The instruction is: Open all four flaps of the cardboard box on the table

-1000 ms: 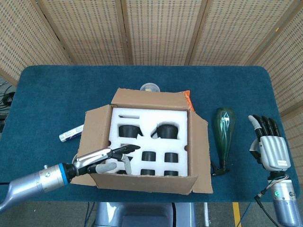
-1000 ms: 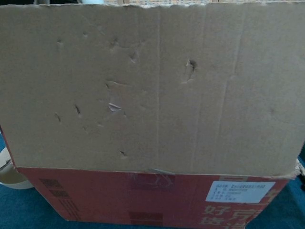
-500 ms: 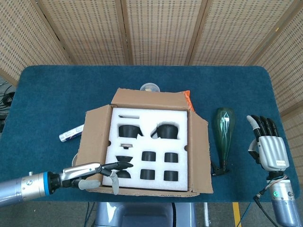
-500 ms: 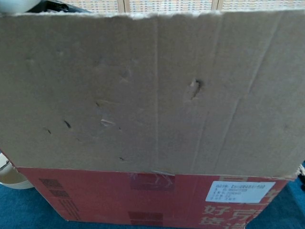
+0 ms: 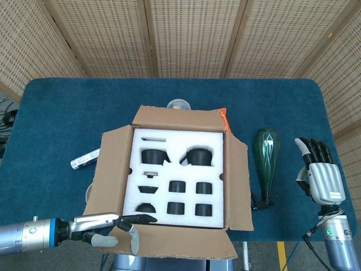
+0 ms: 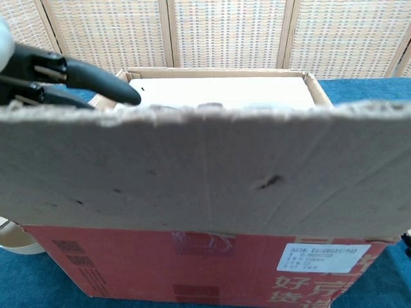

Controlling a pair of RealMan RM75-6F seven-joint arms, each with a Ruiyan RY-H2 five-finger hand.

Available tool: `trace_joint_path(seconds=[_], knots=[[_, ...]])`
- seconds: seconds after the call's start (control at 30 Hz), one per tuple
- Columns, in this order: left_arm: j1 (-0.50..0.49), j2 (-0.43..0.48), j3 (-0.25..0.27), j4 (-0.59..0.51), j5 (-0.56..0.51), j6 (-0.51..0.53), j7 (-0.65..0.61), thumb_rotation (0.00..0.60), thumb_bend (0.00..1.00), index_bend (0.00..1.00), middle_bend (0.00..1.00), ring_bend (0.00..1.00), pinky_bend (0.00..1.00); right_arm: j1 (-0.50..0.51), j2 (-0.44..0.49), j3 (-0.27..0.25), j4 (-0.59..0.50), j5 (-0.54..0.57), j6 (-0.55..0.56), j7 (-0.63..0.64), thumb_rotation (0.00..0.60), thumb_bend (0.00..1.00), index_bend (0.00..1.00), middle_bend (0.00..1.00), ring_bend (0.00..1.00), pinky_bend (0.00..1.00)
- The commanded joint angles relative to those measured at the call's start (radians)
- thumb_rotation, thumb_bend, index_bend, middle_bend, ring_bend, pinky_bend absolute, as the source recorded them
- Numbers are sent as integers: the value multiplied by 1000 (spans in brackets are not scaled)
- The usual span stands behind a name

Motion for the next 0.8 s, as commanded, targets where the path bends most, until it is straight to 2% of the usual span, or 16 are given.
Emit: trace_joint_path(seconds=[0.03,0.3,0.43,0.67,0.8], knots=[[-22,-3,29,-3,23,-2,-5,62,87,407,0,0,0,0,-1,0,2,0,-1,1,600,971,58,90,0,0],[-78,-19,98,3,47,-26,-13,61,88,391,0,0,0,0,-4,0,8,2,-1,7,600,972,58,90,0,0],[-82,-22,109,6,5,-12,20,57,90,388,0,0,0,1,-5,0,11,2,-3,8,600,969,58,90,0,0],[-32,5,88,-9,-114,3,198,56,89,388,0,0,0,1,-3,1,14,5,-4,11,600,971,58,90,0,0],[24,18,57,-21,-222,-22,388,53,94,387,0,0,0,2,-1,1,17,7,-8,11,600,972,58,90,0,0]])
